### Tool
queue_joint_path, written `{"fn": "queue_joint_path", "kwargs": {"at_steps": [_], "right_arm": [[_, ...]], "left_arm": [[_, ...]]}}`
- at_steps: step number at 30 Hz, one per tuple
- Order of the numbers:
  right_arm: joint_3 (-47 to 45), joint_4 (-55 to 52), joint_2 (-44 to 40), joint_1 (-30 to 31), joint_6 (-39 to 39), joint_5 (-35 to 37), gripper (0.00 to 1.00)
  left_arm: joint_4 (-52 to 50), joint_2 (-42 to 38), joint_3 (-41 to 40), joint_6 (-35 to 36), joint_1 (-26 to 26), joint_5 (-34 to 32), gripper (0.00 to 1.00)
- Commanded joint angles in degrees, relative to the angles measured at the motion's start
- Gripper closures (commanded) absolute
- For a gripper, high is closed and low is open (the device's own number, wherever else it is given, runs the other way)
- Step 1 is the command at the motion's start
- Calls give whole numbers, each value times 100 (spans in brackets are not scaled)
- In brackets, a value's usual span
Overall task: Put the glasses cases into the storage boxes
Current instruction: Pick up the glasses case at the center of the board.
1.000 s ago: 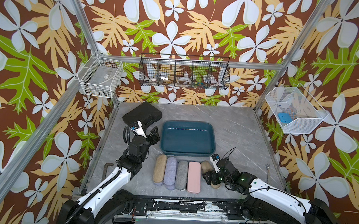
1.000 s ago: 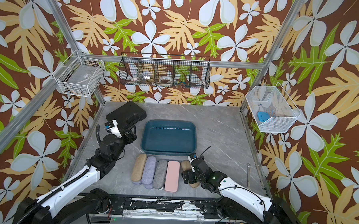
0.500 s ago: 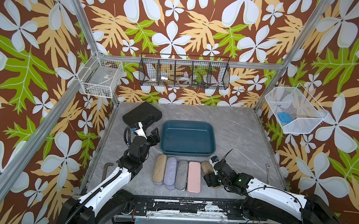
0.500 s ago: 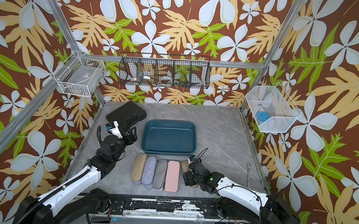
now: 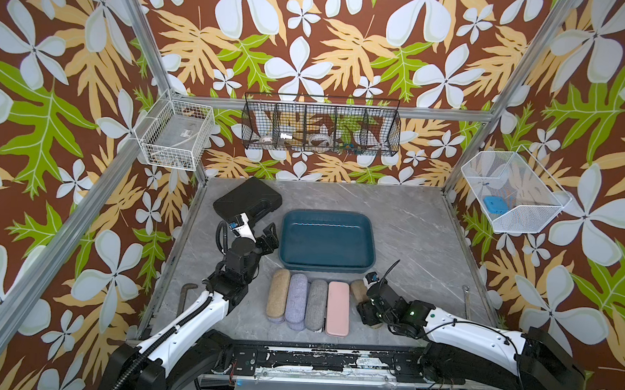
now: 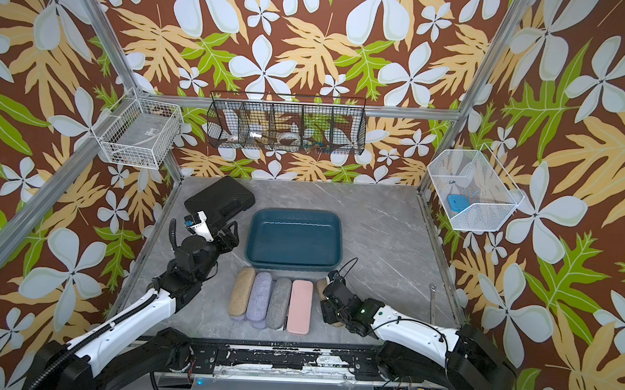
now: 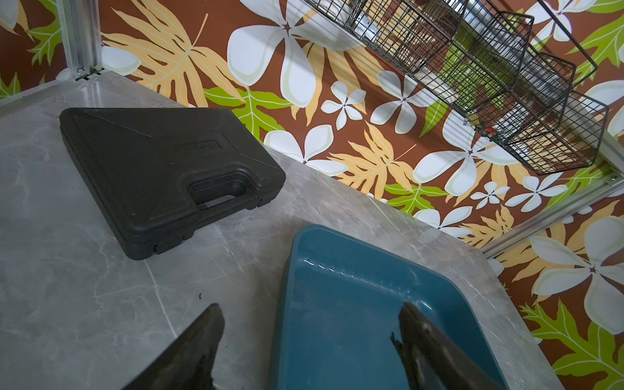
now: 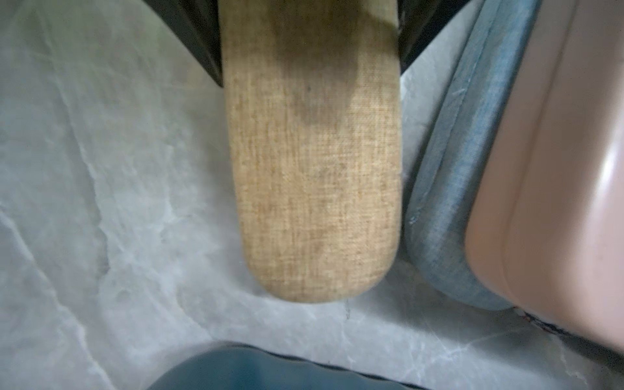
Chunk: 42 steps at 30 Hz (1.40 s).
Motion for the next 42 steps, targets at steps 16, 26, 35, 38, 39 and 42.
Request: {"fn": "queue_joint_path", "kwargs": {"at_steps": [16, 26, 35, 38, 39, 42], "right_arm": [[287, -1693, -1513, 10, 1288, 1076, 33], [262, -966, -1013, 10, 1144, 748, 6], [254, -642, -362, 10, 865, 613, 12], [222, -576, -176, 10, 824, 598, 18], [219, -560, -130, 10, 814, 597, 21], [205, -555, -62, 10, 802, 596, 29]], "left_arm": [[149, -36, -79, -1, -7, -47, 17], [218, 55, -164, -55, -6, 18, 17], [220, 43, -193, -48, -8, -16, 17], [218, 53, -200, -42, -3, -25, 17], [218, 53, -202, -41, -6, -34, 17], [212, 64, -211, -42, -2, -51, 17]]}}
